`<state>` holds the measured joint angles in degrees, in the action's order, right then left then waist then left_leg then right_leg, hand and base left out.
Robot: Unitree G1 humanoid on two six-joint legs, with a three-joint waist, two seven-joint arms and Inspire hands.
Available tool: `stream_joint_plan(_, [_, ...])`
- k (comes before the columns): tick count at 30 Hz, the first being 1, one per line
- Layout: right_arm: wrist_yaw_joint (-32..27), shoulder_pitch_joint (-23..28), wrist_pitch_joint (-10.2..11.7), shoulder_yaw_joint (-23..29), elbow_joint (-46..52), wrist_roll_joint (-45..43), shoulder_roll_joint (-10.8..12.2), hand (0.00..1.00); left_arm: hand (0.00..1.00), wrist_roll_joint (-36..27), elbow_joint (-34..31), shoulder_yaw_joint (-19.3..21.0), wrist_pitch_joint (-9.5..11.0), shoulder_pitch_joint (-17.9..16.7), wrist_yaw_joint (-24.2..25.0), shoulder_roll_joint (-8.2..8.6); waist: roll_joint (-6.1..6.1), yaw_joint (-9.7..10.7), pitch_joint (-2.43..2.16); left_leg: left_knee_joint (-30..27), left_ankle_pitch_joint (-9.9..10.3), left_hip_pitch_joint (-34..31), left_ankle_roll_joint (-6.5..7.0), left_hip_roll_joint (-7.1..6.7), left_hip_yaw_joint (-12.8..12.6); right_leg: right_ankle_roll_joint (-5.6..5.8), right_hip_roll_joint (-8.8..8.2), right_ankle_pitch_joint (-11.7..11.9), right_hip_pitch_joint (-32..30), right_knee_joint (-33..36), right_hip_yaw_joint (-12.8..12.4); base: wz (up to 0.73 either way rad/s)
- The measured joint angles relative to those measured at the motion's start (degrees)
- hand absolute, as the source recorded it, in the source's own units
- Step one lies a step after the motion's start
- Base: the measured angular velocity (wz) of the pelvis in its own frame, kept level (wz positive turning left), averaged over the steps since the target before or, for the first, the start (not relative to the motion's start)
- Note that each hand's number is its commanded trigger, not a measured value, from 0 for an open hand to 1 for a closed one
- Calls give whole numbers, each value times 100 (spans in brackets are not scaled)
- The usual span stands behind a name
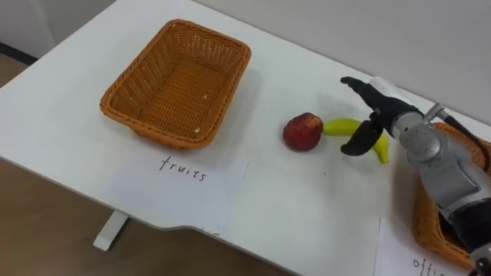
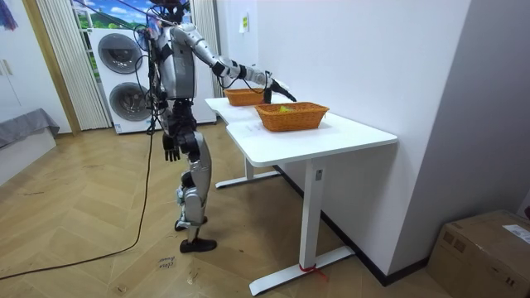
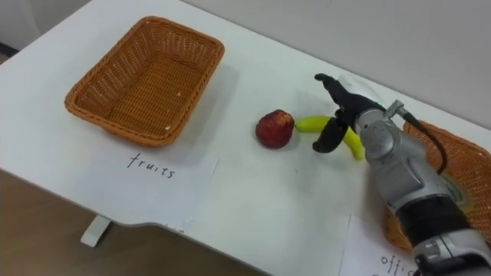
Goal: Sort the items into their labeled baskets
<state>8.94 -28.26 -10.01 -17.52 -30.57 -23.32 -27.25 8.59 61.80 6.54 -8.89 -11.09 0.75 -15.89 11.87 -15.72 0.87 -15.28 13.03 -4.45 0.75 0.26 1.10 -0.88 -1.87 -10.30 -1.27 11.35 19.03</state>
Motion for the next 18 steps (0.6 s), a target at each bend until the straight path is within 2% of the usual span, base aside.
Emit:
stream_joint_plan(4, [101,-67,14,-100,-63,0,-3,0,0,0,1,-1,-12,126,-4,-10,-41,-47,24,-37,-1,-137,-1,0,48,-10,1,17,-121,19,11,2])
stream_joint_plan(13, [-30,-535,21,-96,-583,0,-39,0,0,-13,9,-3,-34,209,-6,-22,-42,-40,25,-87,-12,-347,-11,1,78,-22,-2,44,-293,21,97,2])
stream_joint_plan(18, [-72,-673,131,-100,-887,5,-38,0,0,-10,7,-56,-30,271,-15,-23,-52,-49,32,-151,-12,-397,-12,1,100,-23,-5,45,-296,20,148,4])
